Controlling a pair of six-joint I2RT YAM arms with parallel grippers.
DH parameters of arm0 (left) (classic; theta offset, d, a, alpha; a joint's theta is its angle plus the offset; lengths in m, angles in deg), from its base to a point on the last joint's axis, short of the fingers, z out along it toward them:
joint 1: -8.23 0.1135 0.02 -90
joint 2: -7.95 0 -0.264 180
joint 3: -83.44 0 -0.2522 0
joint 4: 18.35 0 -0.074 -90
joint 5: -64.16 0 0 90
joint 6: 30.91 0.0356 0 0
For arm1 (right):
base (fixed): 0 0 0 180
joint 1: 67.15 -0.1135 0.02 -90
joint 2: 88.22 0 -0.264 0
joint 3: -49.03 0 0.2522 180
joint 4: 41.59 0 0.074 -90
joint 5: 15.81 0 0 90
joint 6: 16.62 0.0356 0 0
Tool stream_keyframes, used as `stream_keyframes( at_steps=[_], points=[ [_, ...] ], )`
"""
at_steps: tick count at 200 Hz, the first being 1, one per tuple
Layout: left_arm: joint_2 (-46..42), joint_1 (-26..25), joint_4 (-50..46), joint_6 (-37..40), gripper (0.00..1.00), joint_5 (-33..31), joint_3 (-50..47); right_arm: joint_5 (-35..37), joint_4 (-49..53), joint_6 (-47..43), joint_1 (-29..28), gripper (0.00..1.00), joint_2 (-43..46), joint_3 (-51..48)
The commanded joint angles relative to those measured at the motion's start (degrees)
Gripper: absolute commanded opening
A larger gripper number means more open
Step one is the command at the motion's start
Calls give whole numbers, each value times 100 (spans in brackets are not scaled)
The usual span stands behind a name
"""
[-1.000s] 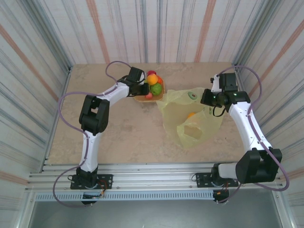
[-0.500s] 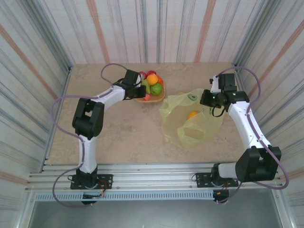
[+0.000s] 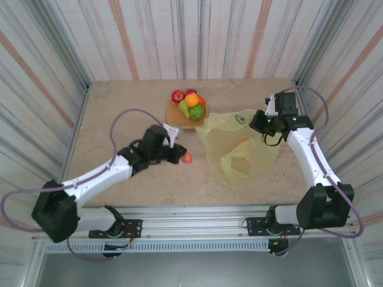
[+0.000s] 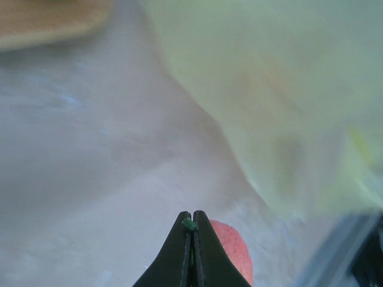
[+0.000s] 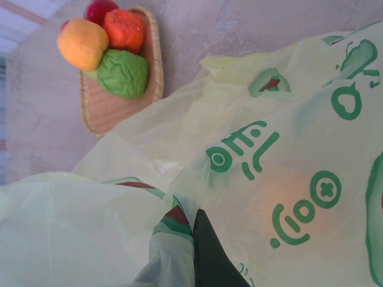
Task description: Place the fruits into the plastic bag
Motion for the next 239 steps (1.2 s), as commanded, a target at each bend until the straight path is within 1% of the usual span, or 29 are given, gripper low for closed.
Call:
stream_keyframes(
  at_steps=[1,13,31,45,65,77,105,122,134,153,172,187,216,239],
  points=[
    [-194,-878,839,297,0,-672,-267,-259,-245,444,-24,0,-32,-119],
    [93,-1141,1035,312,0,-825,-90,-313,-292,492,-67,0,-29,-128],
    [728,-1271,1040,383,0,-759,472,-331,-220,487,-145,0,-13,-120],
    [1210,-1336,1020,386,0,-1130,876,-347,-146,454,-198,0,22,-120],
    [1668,-1309,1016,492,0,-1704,1300,-351,-11,351,-215,0,99,-142],
    [1803,-1233,1153,640,0,-1776,1418,-322,105,229,-218,0,148,-148],
    [2125,-997,1217,620,0,-2168,1684,-399,369,-108,-225,0,193,-107],
    [2402,-928,1361,696,0,-2216,1867,-531,398,-164,-229,0,206,-121],
    [2624,-928,1556,778,0,-2177,1999,-719,286,-52,-228,0,226,-186],
    [3081,-969,1916,781,0,-2183,2235,-1103,-12,359,-228,0,268,-323],
    [3573,-1049,2188,698,0,-2554,2545,-1350,-447,847,-233,0,362,-544],
    [3970,-1126,2350,716,1,-2946,2829,-1386,-678,1099,-220,0,453,-703],
    [4600,-1218,2728,896,1,-3509,3303,-1379,-730,1154,-141,0,525,-848],
    [4907,-1218,3023,1002,2,-3621,3551,-1451,-731,1128,-28,0,529,-895]
  ],
)
